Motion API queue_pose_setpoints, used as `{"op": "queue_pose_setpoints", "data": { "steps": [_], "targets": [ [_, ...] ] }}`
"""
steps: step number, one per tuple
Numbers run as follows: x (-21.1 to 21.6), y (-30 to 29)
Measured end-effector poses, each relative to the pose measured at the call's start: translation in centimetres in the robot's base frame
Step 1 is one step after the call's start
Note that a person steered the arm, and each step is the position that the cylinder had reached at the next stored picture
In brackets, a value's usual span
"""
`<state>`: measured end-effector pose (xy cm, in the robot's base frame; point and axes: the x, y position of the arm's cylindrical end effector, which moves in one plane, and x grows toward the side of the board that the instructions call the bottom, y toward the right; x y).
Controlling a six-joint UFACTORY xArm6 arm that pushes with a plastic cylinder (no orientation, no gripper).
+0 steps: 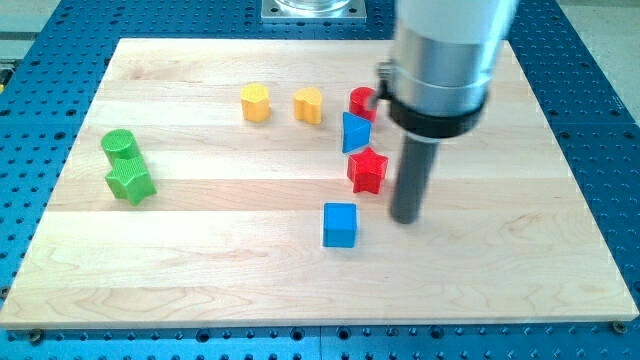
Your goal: Slide the red star to the center
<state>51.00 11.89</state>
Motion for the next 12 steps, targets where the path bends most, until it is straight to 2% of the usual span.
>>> {"op": "queue_pose_setpoints", "data": {
  "steps": [1,3,4,6,7,8,9,10,12],
  "targets": [
    [-1.9,2.7],
    [-2.7,-6.5],
    [-2.7,-8.3],
    [-0.8,-6.0],
    [-1.5,-0.4],
    [-5.1,-0.3],
    [-6.6,-2.1],
    [-6.7,-4.8],
    [-5.0,-5.5]
  ]
}}
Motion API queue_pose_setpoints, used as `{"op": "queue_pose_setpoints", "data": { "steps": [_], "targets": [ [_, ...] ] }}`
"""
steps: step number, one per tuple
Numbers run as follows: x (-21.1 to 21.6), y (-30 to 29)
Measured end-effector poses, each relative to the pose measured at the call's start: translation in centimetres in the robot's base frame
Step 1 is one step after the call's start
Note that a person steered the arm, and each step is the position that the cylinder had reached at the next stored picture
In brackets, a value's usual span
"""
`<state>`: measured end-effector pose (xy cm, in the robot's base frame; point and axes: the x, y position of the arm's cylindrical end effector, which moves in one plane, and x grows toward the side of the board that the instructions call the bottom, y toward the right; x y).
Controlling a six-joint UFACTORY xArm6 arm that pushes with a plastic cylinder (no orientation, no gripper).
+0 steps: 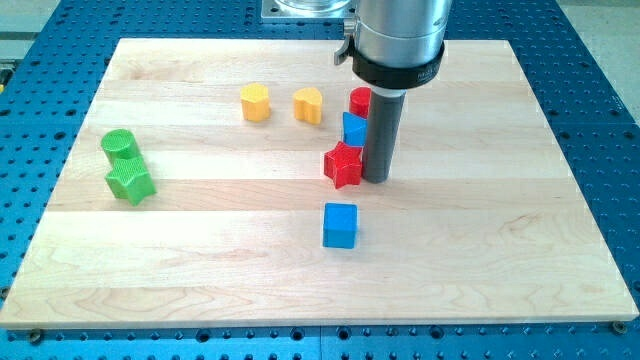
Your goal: Slide the red star to the center
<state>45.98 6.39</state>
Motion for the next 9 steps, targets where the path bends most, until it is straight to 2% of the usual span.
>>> {"op": "queue_pose_setpoints", "data": {
  "steps": [1,6,8,9],
  "targets": [
    [1.5,-1.1],
    [2.9,-5.1],
    [2.9,1.6],
    [4.1,2.1]
  ]
}}
